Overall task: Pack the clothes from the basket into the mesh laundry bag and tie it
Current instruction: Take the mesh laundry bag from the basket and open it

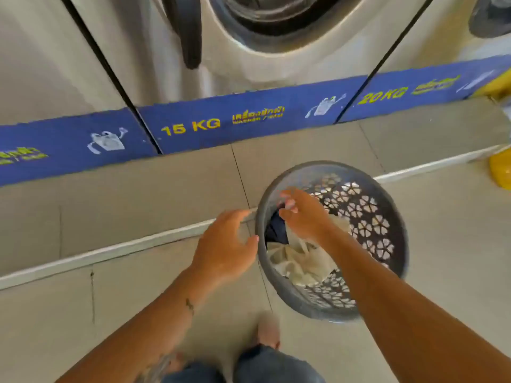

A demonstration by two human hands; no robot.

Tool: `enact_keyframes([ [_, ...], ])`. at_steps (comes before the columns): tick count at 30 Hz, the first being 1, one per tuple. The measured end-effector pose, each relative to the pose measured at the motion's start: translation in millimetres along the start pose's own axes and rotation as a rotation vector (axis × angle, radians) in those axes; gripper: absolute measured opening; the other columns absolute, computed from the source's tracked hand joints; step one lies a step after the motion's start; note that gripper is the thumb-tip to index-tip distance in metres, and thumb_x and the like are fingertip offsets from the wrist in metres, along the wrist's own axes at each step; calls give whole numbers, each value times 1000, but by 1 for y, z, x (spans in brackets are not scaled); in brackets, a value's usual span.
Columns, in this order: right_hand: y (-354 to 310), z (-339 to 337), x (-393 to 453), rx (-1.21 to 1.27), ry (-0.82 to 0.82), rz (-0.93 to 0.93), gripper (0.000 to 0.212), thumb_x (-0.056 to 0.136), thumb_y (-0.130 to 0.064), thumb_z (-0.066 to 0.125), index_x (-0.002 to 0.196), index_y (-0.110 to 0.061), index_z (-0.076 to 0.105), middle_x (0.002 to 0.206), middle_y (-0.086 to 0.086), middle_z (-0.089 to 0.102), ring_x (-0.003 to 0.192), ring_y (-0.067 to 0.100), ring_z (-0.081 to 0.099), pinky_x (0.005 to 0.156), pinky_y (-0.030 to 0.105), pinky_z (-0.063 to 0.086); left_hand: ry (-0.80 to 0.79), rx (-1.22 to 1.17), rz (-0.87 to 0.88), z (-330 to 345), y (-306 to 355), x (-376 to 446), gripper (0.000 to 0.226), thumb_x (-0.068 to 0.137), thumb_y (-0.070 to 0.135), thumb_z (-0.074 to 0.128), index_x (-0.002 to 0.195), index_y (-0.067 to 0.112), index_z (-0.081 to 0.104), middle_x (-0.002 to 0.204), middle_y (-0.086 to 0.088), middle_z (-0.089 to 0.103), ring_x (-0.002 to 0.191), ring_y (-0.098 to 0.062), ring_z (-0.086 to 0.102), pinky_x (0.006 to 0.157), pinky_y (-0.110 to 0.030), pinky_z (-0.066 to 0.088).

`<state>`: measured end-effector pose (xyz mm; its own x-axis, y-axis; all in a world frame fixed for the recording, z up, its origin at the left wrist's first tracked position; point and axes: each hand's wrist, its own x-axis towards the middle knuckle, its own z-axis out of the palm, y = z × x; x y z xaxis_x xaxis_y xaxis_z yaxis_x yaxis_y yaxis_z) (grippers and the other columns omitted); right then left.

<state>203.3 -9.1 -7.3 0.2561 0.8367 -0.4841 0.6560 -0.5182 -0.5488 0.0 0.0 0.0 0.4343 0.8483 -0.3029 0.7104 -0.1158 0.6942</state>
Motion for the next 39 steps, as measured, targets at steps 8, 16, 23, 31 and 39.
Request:
enact_keyframes([
  [8, 154, 109, 55, -246, -94, 145, 54, 93, -23, 62, 145, -20, 46, 144, 15, 47, 132, 36, 47, 105, 39, 41, 121, 89, 224, 121, -66, 52, 80, 84, 39, 57, 154, 20, 23, 162, 2, 23, 145, -18, 29, 112, -33, 31],
  [16, 213, 134, 109, -446, -194, 271, 64, 90, -19, 67, 148, -9, 42, 150, 15, 45, 138, 34, 42, 108, 38, 38, 327, -174, 383, 147, -82, 73, 75, 74, 25, 56, 146, 13, 43, 147, -5, 45, 132, -19, 46, 105, -22, 37],
  [23, 182, 110, 97, -324, -44, 133, 68, 86, -14, 66, 150, -18, 42, 153, 7, 44, 138, 27, 43, 102, 31, 38, 375, -36, 388, 146, -81, 66, 66, 75, 27, 52, 140, 14, 50, 141, -1, 51, 125, -22, 51, 101, -26, 36],
  [31, 138, 56, -7, -54, 237, -127, 65, 85, -6, 65, 148, -16, 48, 146, 11, 53, 120, 23, 55, 95, 31, 46, 476, 244, 349, 137, -68, 24, 26, 90, 27, 51, 113, 21, 61, 114, 2, 54, 98, -23, 59, 80, -36, 49],
  [39, 71, 9, -113, 610, 378, -439, 54, 89, 11, 58, 140, -6, 53, 120, 9, 59, 82, 17, 62, 87, 39, 54, 380, 229, 318, 108, -42, -26, 55, 88, 35, 51, 142, 30, 42, 139, 2, 48, 127, -23, 48, 102, -37, 42],
])
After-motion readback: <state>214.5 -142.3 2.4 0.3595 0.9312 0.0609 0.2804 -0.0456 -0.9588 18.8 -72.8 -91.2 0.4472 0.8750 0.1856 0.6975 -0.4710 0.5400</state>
